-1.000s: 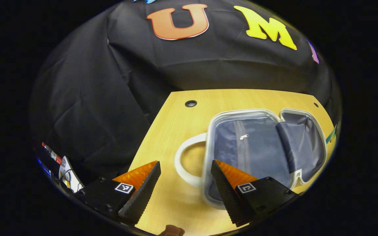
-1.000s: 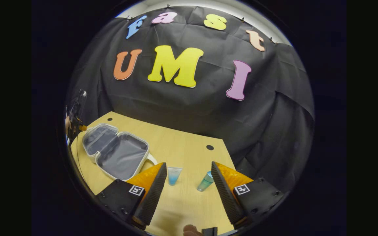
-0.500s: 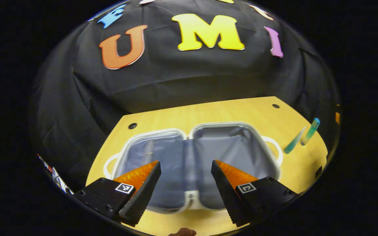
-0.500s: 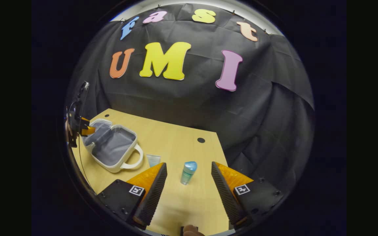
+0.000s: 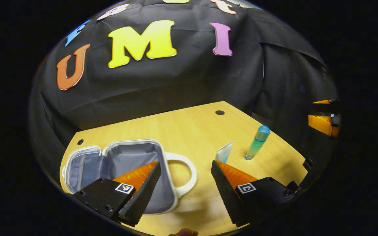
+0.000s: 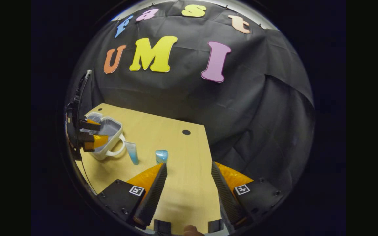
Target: First open the suitcase, pack the skin care products into it, and then close the suitcase.
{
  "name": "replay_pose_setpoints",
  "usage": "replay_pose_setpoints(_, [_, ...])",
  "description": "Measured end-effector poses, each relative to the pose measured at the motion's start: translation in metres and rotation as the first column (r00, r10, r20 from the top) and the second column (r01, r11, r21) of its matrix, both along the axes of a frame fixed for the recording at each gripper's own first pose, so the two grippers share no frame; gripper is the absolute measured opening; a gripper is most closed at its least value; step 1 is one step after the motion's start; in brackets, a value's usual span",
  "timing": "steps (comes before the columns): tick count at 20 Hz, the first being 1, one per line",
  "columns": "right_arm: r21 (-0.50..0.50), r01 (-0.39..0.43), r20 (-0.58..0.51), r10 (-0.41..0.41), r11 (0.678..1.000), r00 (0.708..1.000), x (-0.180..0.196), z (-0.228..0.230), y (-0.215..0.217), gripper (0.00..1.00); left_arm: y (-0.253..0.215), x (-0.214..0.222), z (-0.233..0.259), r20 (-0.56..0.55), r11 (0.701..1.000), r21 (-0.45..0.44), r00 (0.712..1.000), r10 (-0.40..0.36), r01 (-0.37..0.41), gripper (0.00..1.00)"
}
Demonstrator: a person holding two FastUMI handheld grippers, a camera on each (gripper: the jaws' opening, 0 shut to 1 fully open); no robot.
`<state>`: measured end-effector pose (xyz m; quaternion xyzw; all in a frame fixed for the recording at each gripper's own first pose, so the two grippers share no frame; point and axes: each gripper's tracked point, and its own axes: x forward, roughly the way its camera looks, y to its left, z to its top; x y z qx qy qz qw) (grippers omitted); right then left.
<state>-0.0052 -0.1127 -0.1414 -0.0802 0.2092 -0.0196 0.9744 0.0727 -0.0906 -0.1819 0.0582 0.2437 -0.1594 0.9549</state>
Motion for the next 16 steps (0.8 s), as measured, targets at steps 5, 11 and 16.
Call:
replay_pose_setpoints(5, [-0.025,0.002,-0.038,-0.003,1.000,0.999,-0.005,-0.015,-0.032,0.81,-0.051,0.011,-0.045,-0.038,1.000,-0.007,0.999,-0.006,0.005,0.98])
replay_pose_setpoints(11, [-0.075,-0.022,-0.089,0.016,0.997,0.996,-0.001,-0.042,-0.062,0.81,-0.072,0.036,-0.098,-0.100,0.995,-0.030,0.991,0.091,-0.095,0.98])
replay_pose_setpoints(16, [-0.098,-0.033,-0.081,0.025,0.995,0.996,0.003,-0.053,-0.079,0.81,-0.073,0.058,-0.111,-0.078,0.995,-0.023,0.992,0.096,-0.098,0.87])
